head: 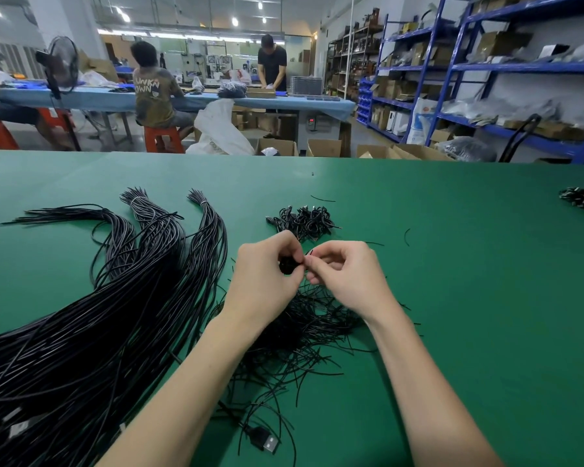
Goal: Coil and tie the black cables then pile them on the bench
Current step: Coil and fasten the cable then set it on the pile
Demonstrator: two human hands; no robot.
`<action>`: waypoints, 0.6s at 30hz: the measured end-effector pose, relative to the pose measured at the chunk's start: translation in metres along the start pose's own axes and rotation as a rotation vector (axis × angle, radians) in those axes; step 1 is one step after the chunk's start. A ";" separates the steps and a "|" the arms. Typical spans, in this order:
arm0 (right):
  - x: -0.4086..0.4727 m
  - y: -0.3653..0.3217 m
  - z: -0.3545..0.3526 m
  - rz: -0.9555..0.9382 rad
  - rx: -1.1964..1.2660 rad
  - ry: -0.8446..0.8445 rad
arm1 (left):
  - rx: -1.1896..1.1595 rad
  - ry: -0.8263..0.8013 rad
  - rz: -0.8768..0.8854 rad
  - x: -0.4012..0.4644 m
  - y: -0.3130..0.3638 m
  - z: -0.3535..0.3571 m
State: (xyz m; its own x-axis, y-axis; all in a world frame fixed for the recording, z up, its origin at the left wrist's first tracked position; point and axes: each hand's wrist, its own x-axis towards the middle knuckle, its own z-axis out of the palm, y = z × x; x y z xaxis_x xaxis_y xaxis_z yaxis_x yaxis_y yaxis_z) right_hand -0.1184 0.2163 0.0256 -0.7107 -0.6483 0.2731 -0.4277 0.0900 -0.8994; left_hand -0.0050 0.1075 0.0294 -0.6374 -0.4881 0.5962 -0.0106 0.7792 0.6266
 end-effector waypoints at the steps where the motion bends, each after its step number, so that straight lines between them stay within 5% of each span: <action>1: 0.000 0.002 0.002 -0.038 -0.061 0.015 | -0.018 0.000 -0.027 0.000 -0.001 0.000; 4: 0.001 0.007 0.005 -0.126 -0.177 0.045 | -0.215 -0.042 -0.249 0.006 -0.003 0.000; 8: -0.002 0.007 0.004 -0.253 -0.212 0.044 | -0.978 -0.167 -0.894 0.013 -0.008 -0.011; 10: -0.004 0.005 0.007 -0.351 -0.235 0.037 | -1.144 -0.281 -1.065 0.011 -0.013 -0.018; 18: -0.004 0.004 0.008 -0.503 -0.230 0.061 | -1.117 -0.530 -1.092 0.007 -0.026 -0.022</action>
State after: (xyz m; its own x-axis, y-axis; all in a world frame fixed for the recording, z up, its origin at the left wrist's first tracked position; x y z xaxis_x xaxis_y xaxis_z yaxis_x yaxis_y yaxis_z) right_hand -0.1126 0.2132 0.0180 -0.4154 -0.6097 0.6751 -0.8287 -0.0522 -0.5572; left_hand 0.0077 0.0747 0.0284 -0.8801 -0.2183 -0.4216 -0.2271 -0.5863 0.7776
